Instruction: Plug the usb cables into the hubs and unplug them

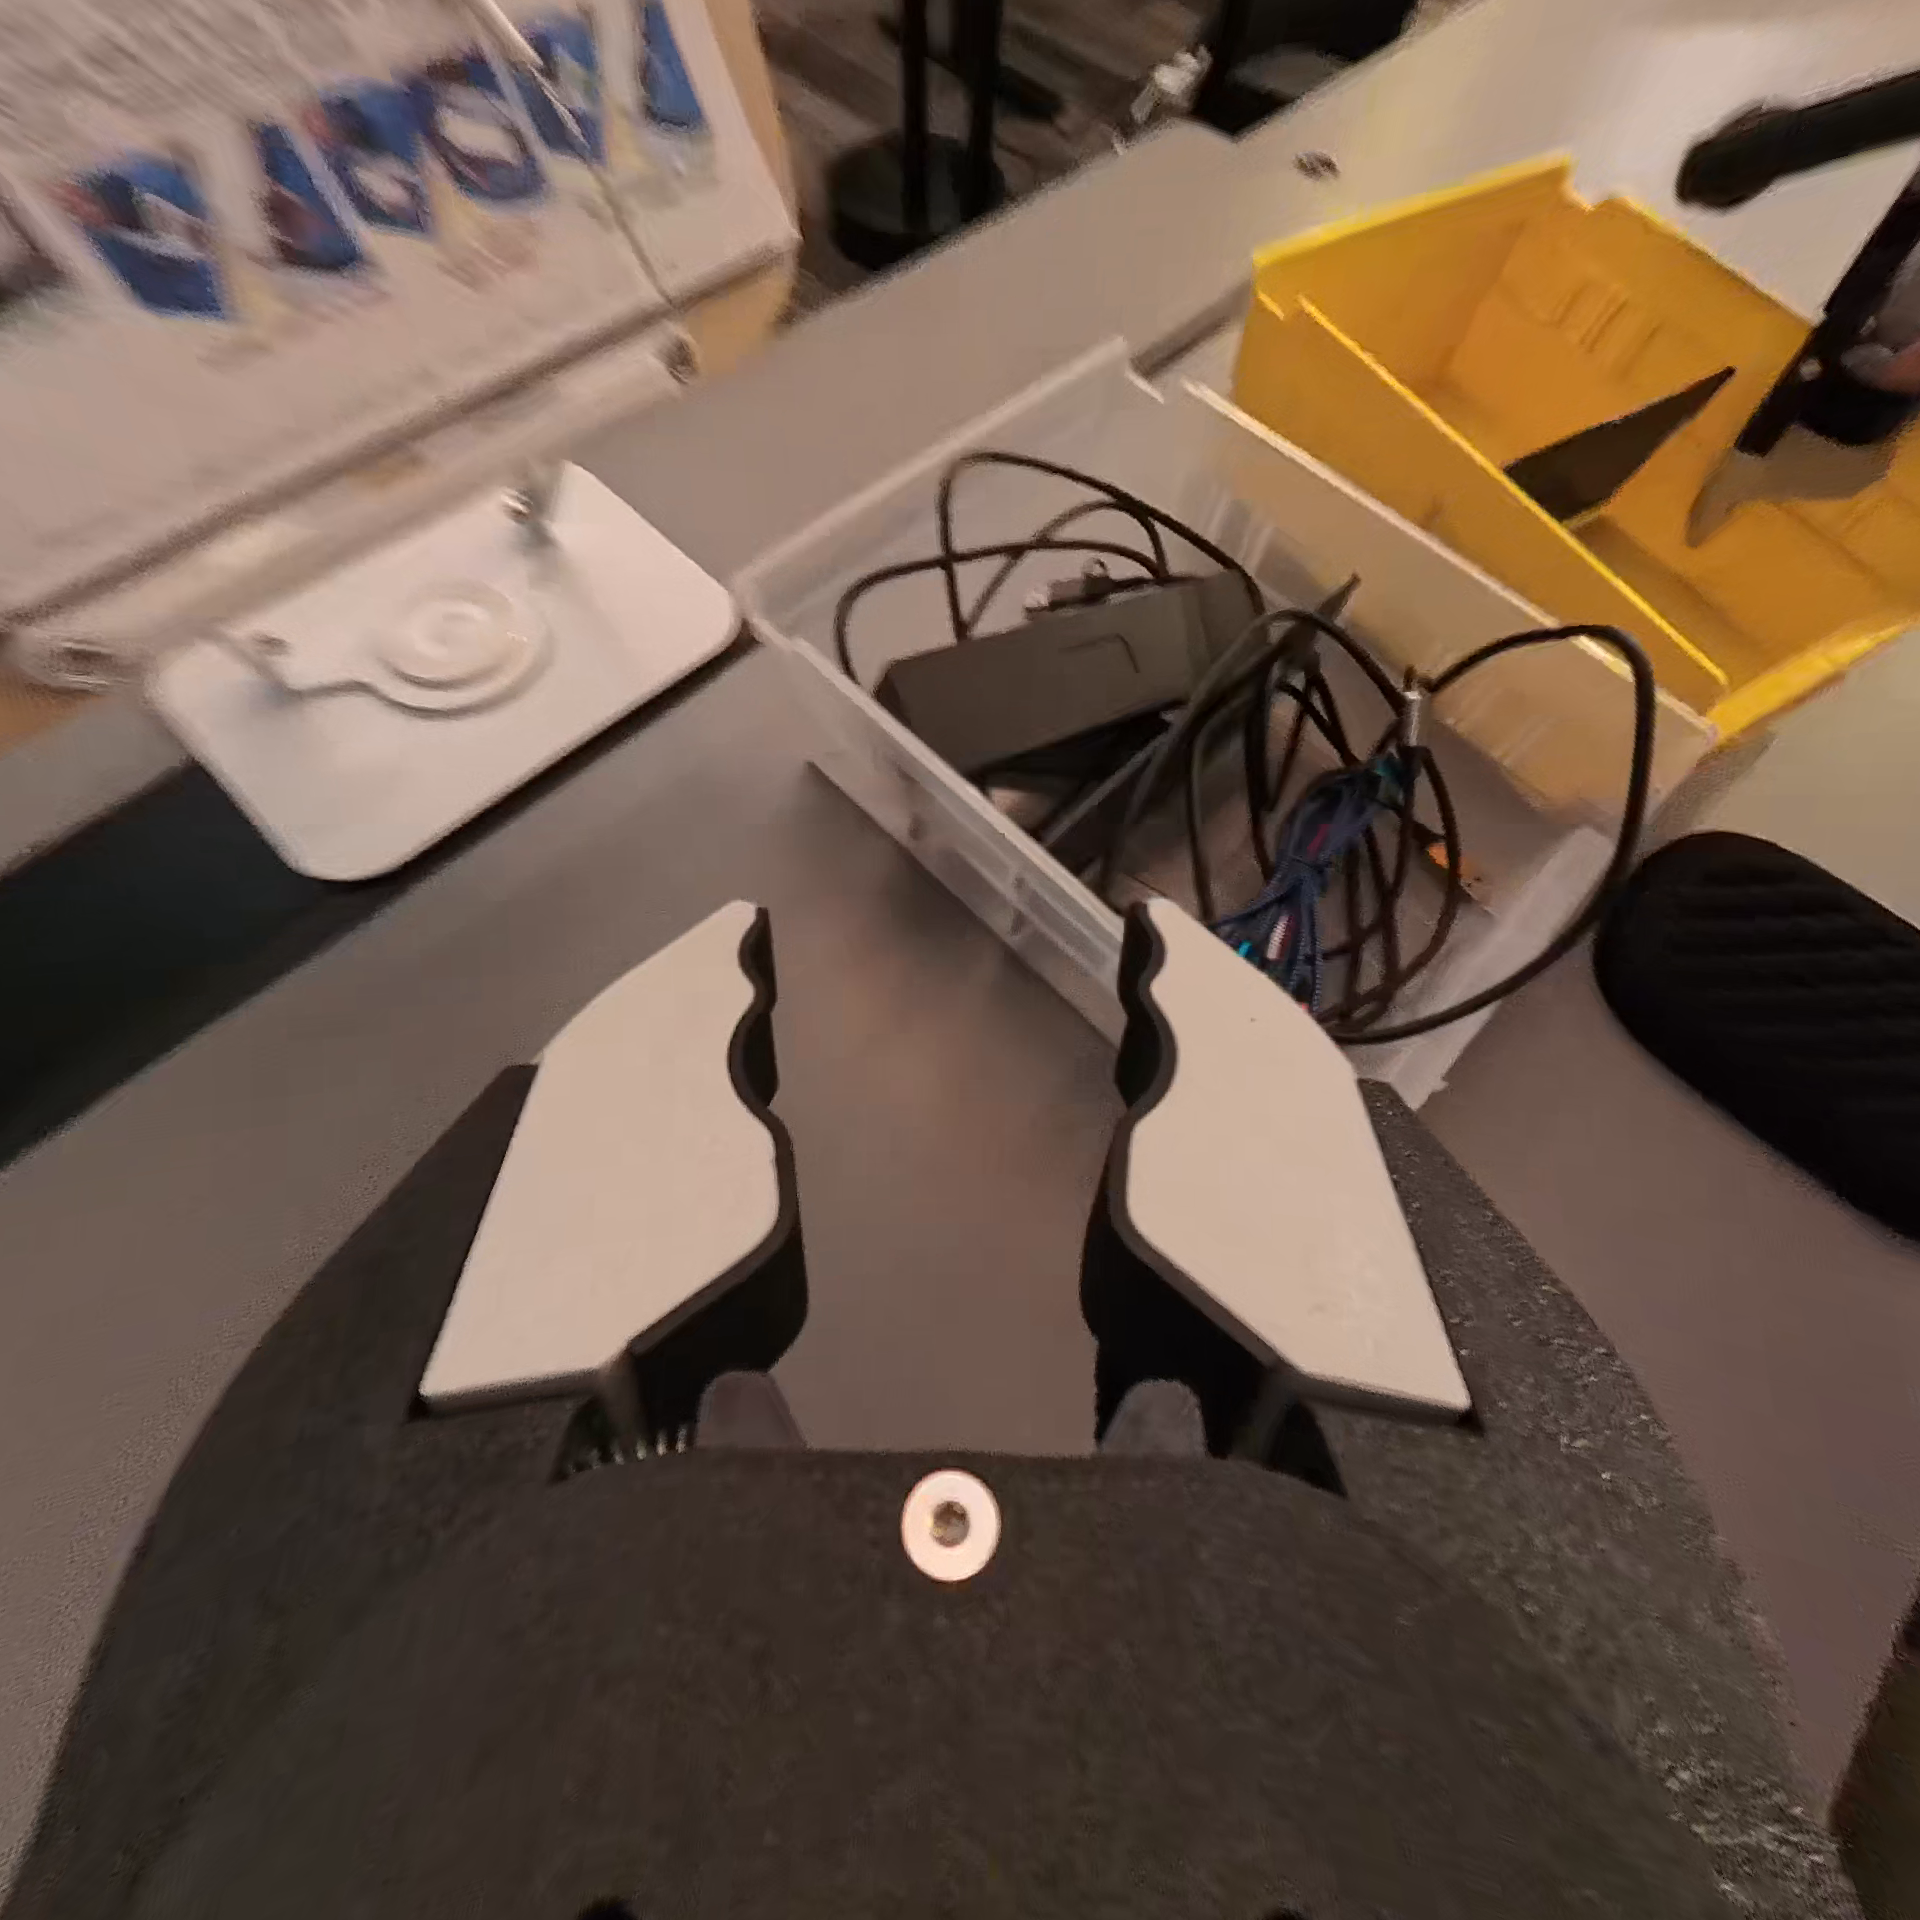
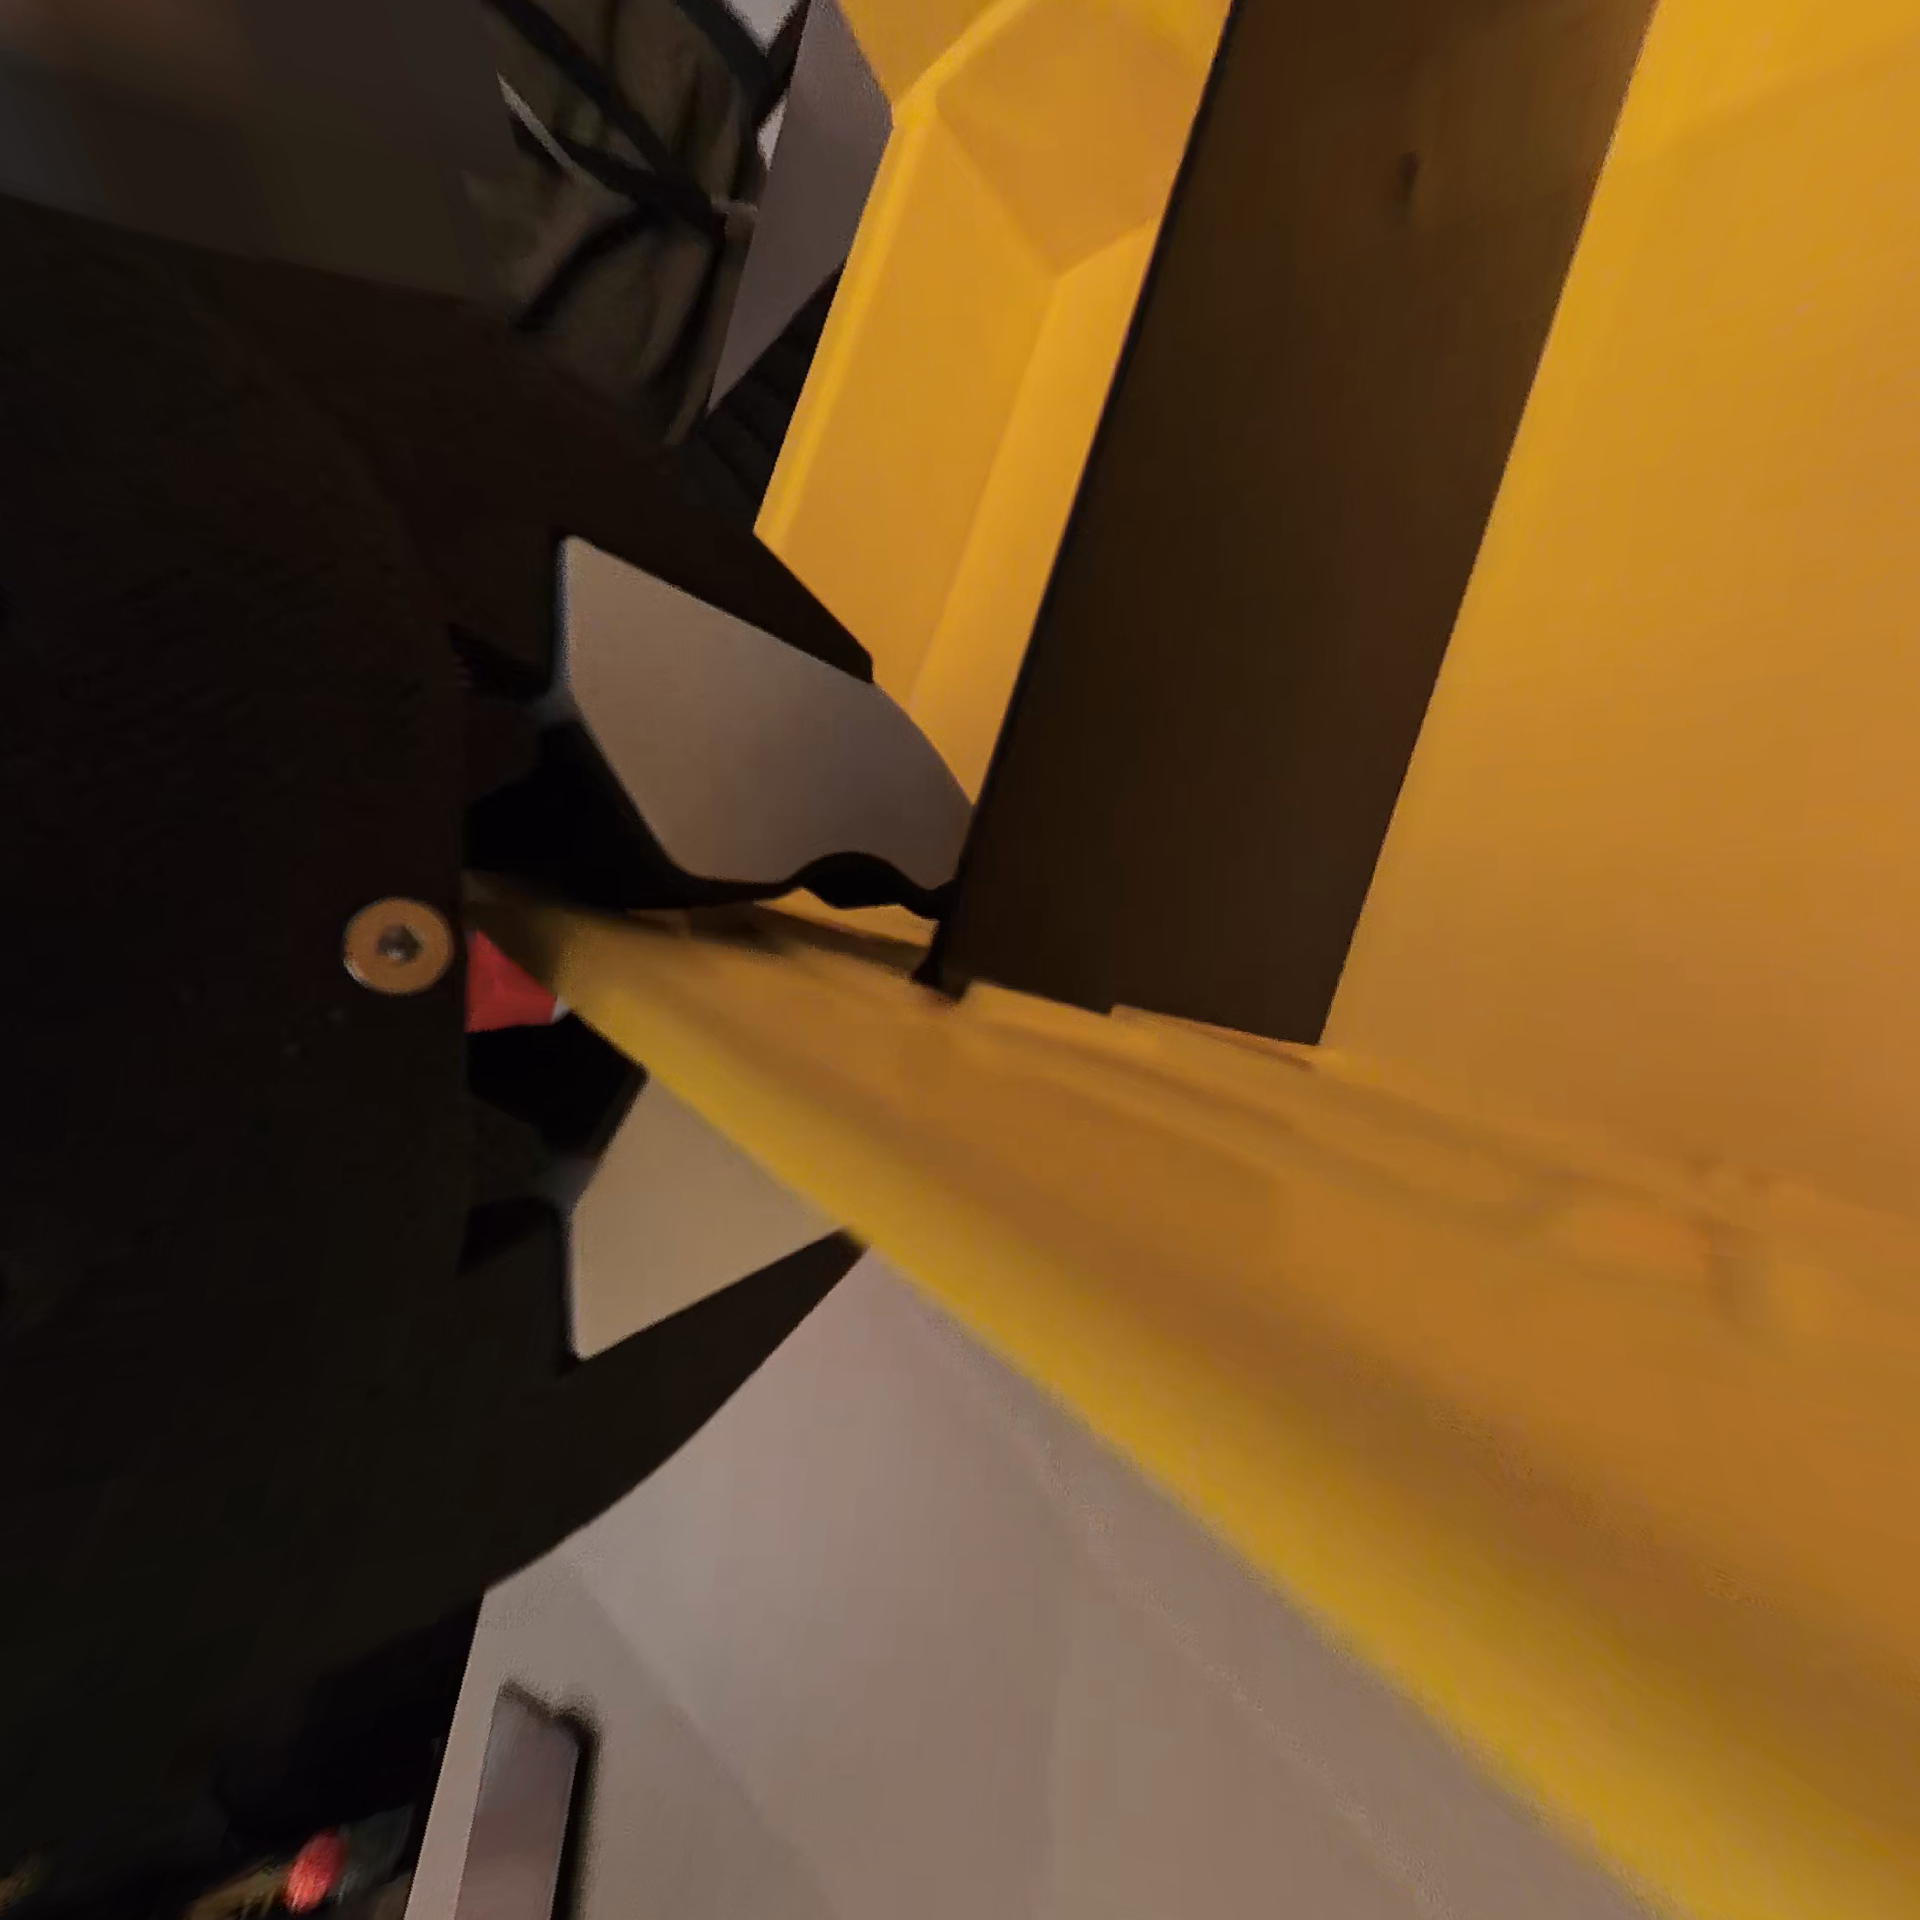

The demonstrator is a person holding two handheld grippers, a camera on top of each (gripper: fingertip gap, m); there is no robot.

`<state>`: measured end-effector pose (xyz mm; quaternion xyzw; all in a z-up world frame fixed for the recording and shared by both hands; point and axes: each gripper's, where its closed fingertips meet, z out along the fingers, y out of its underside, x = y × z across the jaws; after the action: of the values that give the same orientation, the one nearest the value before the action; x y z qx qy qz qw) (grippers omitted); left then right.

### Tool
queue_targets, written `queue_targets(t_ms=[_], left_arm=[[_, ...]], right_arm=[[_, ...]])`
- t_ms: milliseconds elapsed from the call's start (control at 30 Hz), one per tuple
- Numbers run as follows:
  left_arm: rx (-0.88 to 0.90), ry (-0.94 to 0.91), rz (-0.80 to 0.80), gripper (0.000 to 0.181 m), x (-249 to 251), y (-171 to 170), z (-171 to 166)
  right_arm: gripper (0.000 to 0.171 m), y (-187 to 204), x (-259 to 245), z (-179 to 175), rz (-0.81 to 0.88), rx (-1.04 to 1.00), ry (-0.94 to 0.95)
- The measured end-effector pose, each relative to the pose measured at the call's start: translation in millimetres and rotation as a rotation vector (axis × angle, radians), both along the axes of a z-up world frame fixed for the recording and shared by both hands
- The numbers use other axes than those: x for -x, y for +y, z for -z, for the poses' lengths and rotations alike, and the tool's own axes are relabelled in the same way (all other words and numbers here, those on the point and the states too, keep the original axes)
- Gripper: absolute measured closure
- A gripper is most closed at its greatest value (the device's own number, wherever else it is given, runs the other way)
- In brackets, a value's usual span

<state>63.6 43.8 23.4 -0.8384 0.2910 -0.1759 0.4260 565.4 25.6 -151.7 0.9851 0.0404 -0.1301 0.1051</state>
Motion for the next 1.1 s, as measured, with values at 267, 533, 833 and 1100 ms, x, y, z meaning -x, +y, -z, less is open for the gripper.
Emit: queue_targets(t_ms=[267,533,833,1100], left_arm=[[0.215,-0.036,0.044,0.121,-49.0,22.8,65.5],[0.472,0.244,0.04,0.116,-55.6,31.5,96.8],[0.701,0.373,0.013,0.148,-64.5,18.7,117.5],[0.757,0.461,0.043,0.167,-57.4,20.9,116.0]], right_arm=[[0.155,17.1,-1.4,-1.6,-0.053,-0.226,-0.009],[0.156,18.5,-6.0,-0.3,-0.072,-0.217,-0.004],[0.156,20.9,-6.0,-0.4,-0.099,-0.221,-0.003],[0.155,20.7,-5.8,-0.3,-0.106,-0.224,-0.002]])
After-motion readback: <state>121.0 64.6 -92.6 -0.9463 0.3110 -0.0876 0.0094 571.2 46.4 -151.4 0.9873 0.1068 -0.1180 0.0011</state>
